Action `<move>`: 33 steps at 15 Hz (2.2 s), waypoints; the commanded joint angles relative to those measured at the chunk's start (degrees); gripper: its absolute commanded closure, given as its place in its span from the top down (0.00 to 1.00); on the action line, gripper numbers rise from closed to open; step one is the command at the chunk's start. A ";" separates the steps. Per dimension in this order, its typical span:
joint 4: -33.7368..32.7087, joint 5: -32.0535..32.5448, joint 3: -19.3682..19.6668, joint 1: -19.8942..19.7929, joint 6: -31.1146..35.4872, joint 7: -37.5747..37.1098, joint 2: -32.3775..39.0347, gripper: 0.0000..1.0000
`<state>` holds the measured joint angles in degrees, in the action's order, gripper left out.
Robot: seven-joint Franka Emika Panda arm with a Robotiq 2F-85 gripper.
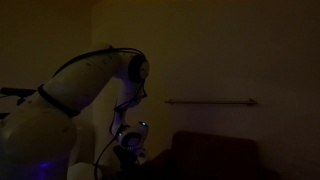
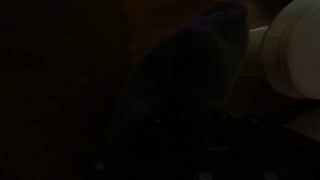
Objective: Use the towel to clean the left armrest of the chair
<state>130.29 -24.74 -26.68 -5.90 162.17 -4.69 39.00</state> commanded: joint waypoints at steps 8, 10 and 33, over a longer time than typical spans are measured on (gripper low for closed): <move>18.76 5.29 -0.34 -1.51 -17.37 -15.50 -33.47 0.06; 17.46 4.65 5.93 4.64 -24.42 -14.00 -38.90 0.06; -8.29 12.14 13.29 7.75 -1.58 -5.05 -2.71 0.06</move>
<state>123.66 -7.28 -10.45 5.63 160.32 -14.56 32.47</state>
